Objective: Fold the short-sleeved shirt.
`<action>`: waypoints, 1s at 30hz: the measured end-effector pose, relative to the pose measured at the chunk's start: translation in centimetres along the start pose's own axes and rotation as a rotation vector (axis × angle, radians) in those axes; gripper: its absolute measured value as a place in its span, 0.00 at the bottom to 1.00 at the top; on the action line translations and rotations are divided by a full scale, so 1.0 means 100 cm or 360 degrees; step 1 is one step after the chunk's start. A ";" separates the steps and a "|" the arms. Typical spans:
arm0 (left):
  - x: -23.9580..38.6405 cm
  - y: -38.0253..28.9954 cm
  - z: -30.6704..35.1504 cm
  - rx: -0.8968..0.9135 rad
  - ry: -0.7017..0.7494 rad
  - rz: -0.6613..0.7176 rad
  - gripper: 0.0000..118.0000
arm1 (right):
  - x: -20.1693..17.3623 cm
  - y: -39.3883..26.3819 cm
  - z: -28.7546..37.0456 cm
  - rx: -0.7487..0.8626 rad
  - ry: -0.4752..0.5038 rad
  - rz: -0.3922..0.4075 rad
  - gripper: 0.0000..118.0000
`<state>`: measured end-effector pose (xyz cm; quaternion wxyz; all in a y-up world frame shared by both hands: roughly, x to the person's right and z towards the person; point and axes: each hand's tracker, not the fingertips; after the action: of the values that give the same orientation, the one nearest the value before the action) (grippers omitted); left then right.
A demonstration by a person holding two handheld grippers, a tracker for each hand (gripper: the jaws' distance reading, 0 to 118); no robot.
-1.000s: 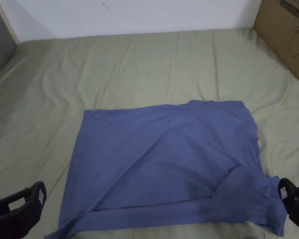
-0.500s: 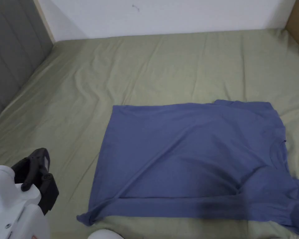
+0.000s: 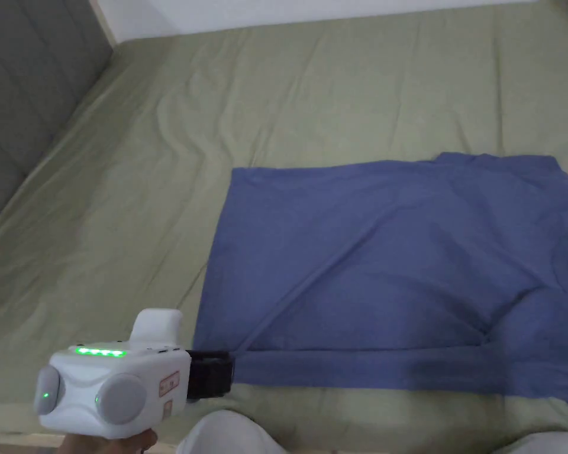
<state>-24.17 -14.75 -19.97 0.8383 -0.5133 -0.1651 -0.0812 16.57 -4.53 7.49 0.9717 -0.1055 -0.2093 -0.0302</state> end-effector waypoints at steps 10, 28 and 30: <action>0.001 0.005 -0.060 -0.0206 0.0044 0.0013 0.66 | 0.000 -0.006 -0.026 -0.0123 -0.0018 -0.0006 0.00; 0.013 0.018 -0.034 -0.0057 0.0009 0.0022 0.00 | 0.039 -0.075 -0.123 -0.1379 0.0065 -0.0089 0.43; 0.018 0.017 -0.031 -0.0056 0.0015 0.0023 0.00 | 0.042 -0.087 -0.133 -0.1433 0.0028 -0.0075 1.00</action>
<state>-21.41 -16.69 -22.02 0.8305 -0.5286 -0.1561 -0.0804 24.82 -15.94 -0.93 0.8298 -0.5126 -0.1693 -0.1412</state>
